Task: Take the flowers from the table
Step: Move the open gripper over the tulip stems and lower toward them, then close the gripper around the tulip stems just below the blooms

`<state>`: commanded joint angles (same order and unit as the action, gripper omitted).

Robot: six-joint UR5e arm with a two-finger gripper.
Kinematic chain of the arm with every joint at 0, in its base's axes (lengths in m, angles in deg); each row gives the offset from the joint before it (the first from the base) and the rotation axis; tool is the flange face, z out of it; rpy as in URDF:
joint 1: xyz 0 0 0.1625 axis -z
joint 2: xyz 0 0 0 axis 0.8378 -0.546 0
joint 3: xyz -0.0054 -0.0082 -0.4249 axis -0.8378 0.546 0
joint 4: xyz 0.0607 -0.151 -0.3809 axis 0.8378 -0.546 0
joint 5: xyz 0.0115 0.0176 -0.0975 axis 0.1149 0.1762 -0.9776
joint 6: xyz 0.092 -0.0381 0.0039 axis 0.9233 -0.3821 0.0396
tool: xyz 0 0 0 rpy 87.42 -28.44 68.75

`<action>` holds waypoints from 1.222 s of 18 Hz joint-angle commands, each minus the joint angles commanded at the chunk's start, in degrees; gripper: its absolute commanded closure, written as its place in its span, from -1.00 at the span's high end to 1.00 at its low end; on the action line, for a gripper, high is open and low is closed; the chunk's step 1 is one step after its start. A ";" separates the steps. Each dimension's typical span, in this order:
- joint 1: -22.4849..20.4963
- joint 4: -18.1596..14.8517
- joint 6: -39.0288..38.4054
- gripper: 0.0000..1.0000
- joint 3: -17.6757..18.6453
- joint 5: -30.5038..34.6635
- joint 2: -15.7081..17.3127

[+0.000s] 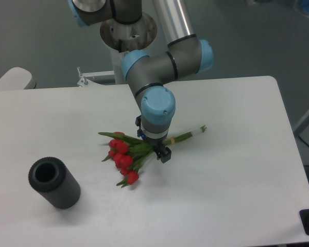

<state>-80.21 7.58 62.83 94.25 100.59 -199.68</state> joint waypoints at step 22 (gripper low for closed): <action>1.93 4.83 -0.35 0.53 3.43 -0.44 -0.96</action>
<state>-78.27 12.41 62.48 97.69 100.15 -200.65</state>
